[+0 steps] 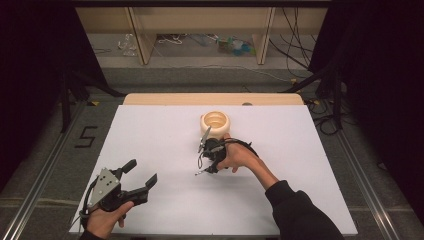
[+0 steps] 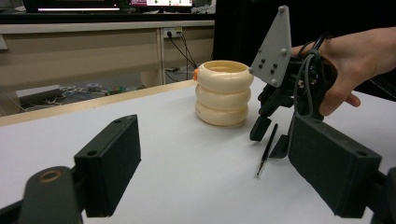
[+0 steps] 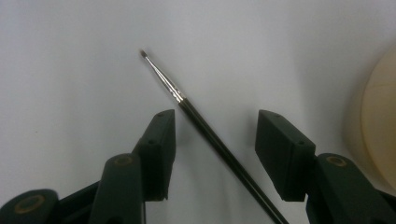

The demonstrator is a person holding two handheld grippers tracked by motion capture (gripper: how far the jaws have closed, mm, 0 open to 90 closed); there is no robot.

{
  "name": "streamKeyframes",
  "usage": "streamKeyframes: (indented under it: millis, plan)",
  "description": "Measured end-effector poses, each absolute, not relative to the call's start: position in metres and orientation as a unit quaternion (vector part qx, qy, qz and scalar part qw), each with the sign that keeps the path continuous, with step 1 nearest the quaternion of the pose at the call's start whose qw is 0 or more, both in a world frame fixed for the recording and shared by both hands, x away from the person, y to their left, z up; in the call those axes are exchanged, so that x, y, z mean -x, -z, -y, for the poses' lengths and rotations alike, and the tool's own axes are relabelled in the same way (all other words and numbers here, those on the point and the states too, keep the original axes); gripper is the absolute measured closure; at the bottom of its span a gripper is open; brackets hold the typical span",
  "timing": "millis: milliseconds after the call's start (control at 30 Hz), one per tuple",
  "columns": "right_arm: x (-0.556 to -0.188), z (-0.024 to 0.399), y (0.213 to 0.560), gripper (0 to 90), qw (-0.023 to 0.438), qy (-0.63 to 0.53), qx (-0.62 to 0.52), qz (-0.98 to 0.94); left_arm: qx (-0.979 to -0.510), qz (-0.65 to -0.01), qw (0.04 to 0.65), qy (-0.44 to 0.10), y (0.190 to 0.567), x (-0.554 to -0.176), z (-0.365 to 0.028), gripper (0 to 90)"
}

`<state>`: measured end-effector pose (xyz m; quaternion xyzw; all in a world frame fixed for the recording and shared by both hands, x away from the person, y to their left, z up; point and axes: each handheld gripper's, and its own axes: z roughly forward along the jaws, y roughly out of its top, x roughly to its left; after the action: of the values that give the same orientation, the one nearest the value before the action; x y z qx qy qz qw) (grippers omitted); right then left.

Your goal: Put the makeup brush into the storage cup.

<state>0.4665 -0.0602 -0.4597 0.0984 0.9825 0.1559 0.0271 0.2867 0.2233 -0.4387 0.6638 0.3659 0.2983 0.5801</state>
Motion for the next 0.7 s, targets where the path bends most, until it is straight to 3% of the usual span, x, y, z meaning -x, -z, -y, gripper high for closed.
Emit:
streamKeyframes:
  millis: [700]
  plan:
    - [-0.4682,0.0573,0.4596,66.0,0.021,-0.137,-0.106,-0.985,-0.662,-0.366,0.583,-0.296,0.4388,-0.2865,-0.2238,16.9]
